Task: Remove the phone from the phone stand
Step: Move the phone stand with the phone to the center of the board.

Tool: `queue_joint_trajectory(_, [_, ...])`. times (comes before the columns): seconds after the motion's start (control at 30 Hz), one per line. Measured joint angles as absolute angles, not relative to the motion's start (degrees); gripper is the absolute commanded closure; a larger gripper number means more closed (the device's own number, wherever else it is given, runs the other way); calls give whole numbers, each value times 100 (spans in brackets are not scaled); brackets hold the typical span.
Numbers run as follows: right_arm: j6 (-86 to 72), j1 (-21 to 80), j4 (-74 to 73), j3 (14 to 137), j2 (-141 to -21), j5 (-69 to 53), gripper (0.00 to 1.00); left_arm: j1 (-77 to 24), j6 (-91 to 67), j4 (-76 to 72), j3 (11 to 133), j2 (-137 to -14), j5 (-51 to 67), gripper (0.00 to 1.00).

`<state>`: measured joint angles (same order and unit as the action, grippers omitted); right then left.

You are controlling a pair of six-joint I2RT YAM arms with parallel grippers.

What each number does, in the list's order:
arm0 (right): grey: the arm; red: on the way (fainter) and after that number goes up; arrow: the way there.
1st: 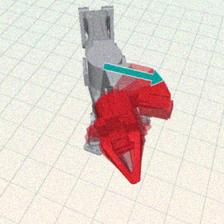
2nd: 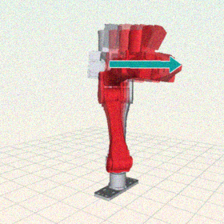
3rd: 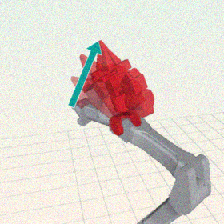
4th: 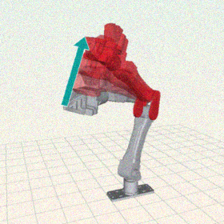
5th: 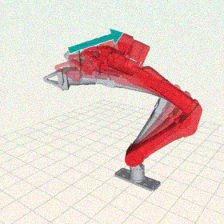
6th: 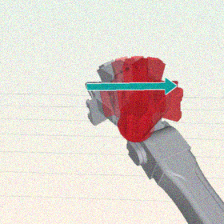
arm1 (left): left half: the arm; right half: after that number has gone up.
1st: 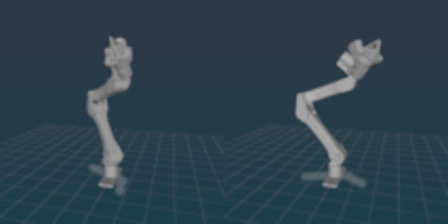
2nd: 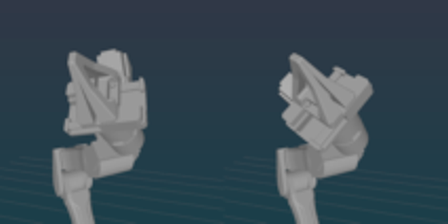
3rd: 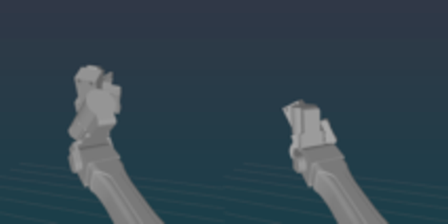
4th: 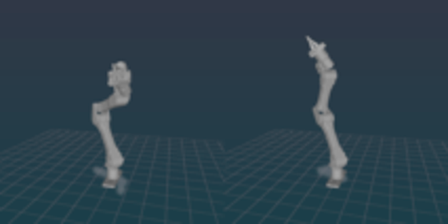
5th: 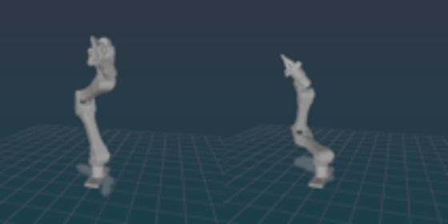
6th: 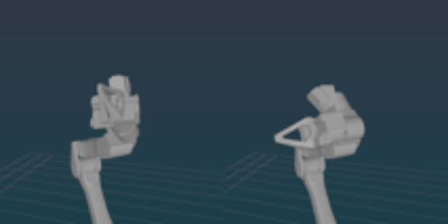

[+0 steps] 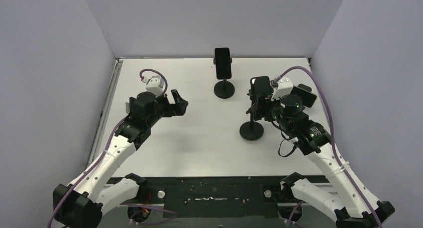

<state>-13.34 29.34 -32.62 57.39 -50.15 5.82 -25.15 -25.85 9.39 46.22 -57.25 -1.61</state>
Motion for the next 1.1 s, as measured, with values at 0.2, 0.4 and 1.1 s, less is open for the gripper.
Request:
queue_joint_trajectory(0.2, [-1245, 2934, -3258, 5518, -4801, 491, 49, -2534, -2576, 910, 4622, -5730, -5, 3])
queue_joint_trajectory(0.4, [-1258, 2934, -3277, 5310, -4552, 438, 46, -2714, -2567, 580, 4595, -5730, 591, 3])
queue_joint_trajectory(1.1, [-1288, 2936, -3369, 4928, -3916, 336, 41, -4449, -4027, -1232, 6252, -7666, 1098, 3])
